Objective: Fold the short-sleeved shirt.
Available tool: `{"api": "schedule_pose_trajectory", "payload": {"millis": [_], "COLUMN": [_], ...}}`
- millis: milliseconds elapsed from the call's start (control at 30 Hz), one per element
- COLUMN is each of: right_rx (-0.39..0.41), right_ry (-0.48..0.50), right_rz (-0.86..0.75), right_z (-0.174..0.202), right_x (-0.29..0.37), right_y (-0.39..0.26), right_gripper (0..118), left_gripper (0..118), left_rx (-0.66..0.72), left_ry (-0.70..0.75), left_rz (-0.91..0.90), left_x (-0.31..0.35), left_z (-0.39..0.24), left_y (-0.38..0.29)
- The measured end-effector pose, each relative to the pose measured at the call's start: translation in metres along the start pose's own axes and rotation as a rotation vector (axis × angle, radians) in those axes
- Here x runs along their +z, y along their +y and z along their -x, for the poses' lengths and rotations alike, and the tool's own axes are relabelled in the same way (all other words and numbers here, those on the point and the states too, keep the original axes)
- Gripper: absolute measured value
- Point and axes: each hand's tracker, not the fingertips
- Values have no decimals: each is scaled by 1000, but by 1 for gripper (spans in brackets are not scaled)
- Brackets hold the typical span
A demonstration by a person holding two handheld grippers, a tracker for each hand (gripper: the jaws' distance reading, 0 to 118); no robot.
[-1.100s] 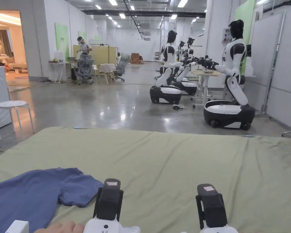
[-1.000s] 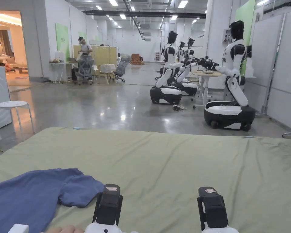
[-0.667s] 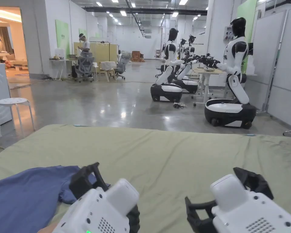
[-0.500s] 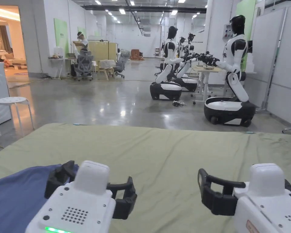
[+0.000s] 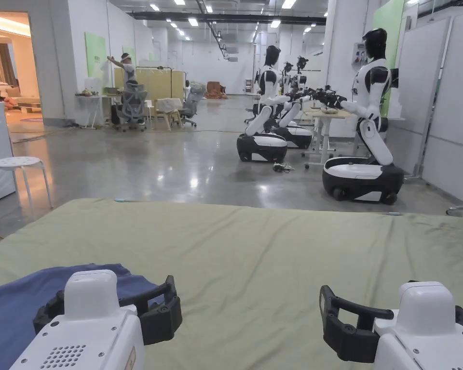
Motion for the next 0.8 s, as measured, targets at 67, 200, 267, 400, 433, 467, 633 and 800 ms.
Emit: {"api": "schedule_pose_trajectory", "payload": {"millis": [67,200,267,400,433,467,633,800], "right_rx": [-1,-11,-19,-10,-7,-7,-24,36], "right_ry": [-5,-16,-10,-18,-24,-29,-61,-128], "right_rz": [6,14,16,21,22,24,24,40], "right_z": [0,-1,0,3,3,4,4,10], "right_x": [0,-1,0,0,0,0,3,2], "right_y": [-1,-2,-4,-6,-7,-7,-6,-4], "right_gripper": [118,118,118,118,118,118,108,25], "left_gripper": [118,118,118,118,118,118,117,72], "left_rx": [-8,-32,-38,-39,-46,-56,-71,-91], "left_ry": [4,3,0,-11,-11,-13,-32,-62], "left_rz": [-1,2,9,8,4,1,-16,-41], "left_x": [0,1,1,2,3,4,10,18], "left_z": [-1,-1,-2,-7,-8,-10,-15,-22], "left_y": [-1,-3,-3,-2,-2,-1,2,8]}}
